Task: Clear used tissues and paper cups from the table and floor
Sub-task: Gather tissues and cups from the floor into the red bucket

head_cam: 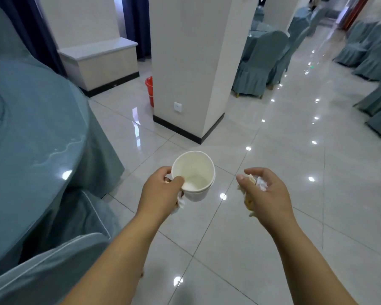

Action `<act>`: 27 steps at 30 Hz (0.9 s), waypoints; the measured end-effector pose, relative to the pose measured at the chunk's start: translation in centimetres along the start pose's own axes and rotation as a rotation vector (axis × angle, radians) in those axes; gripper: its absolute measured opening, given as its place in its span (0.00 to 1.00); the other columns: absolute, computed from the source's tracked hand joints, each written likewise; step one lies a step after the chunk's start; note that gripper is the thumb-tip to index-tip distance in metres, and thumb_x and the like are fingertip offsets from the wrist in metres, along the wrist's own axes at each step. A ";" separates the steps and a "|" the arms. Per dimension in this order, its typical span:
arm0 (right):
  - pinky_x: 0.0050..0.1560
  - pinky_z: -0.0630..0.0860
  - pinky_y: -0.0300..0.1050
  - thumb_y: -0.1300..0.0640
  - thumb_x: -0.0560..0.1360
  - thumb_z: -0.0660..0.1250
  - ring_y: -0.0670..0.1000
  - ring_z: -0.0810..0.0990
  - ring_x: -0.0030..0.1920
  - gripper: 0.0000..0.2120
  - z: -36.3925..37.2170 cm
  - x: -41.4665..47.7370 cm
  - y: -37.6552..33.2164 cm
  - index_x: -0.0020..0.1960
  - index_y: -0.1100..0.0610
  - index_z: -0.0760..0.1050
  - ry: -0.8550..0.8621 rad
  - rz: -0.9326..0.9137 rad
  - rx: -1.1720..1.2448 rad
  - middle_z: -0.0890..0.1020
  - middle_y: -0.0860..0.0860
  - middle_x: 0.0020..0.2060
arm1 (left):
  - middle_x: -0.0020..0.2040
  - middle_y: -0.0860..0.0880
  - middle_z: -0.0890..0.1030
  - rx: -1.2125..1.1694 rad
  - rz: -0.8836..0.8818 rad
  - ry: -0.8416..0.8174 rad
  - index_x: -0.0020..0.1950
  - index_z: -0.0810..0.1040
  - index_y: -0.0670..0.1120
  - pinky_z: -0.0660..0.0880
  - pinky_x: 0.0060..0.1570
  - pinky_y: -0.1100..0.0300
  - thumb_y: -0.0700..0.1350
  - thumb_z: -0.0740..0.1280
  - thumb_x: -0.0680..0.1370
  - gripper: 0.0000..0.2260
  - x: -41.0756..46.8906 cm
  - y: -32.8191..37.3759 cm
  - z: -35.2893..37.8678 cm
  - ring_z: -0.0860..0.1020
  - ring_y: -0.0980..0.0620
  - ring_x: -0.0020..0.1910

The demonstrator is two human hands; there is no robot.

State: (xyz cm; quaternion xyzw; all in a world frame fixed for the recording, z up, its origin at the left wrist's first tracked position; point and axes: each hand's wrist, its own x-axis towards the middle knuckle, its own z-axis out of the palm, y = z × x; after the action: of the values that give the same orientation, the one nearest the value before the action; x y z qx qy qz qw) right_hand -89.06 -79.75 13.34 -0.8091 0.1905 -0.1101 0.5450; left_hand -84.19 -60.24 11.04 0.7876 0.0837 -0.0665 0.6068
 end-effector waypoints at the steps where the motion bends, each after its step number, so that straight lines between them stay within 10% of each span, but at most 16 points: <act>1: 0.34 0.77 0.45 0.49 0.73 0.69 0.48 0.78 0.39 0.10 0.6 2.2 -0.5 0.52 0.50 0.76 -0.008 -0.001 0.013 0.79 0.46 0.42 | 0.45 0.50 0.78 -0.007 -0.005 0.015 0.52 0.76 0.53 0.69 0.33 0.63 0.44 0.64 0.76 0.07 2.0 0.6 0.1 0.76 0.53 0.42; 7: 0.31 0.77 0.43 0.48 0.73 0.70 0.48 0.78 0.36 0.09 5.7 16.4 -2.4 0.51 0.49 0.76 -0.098 -0.011 0.028 0.80 0.46 0.38 | 0.44 0.45 0.79 -0.098 -0.069 0.133 0.54 0.76 0.50 0.71 0.20 0.71 0.42 0.63 0.77 0.07 14.6 3.8 0.6 0.76 0.52 0.35; 23: 0.30 0.72 0.37 0.47 0.72 0.69 0.42 0.76 0.31 0.11 27.7 52.7 -12.0 0.53 0.47 0.75 -0.516 -0.103 0.012 0.80 0.46 0.39 | 0.43 0.42 0.81 -0.067 -0.154 0.523 0.53 0.77 0.48 0.77 0.37 0.52 0.44 0.65 0.75 0.07 48.8 9.3 -4.0 0.80 0.44 0.38; 27: 0.30 0.71 0.36 0.48 0.73 0.69 0.45 0.76 0.33 0.13 35.7 59.6 -14.7 0.56 0.49 0.74 -0.566 -0.113 0.026 0.78 0.45 0.39 | 0.42 0.46 0.79 -0.083 -0.163 0.573 0.56 0.75 0.47 0.72 0.26 0.64 0.44 0.64 0.76 0.09 58.1 9.2 -8.2 0.75 0.53 0.31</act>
State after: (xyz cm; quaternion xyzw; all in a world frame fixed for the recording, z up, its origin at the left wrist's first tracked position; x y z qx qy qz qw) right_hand -18.68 -70.37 11.53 -0.8098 -0.0160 0.0875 0.5799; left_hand -25.45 -51.61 9.85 0.7394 0.3173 0.1136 0.5828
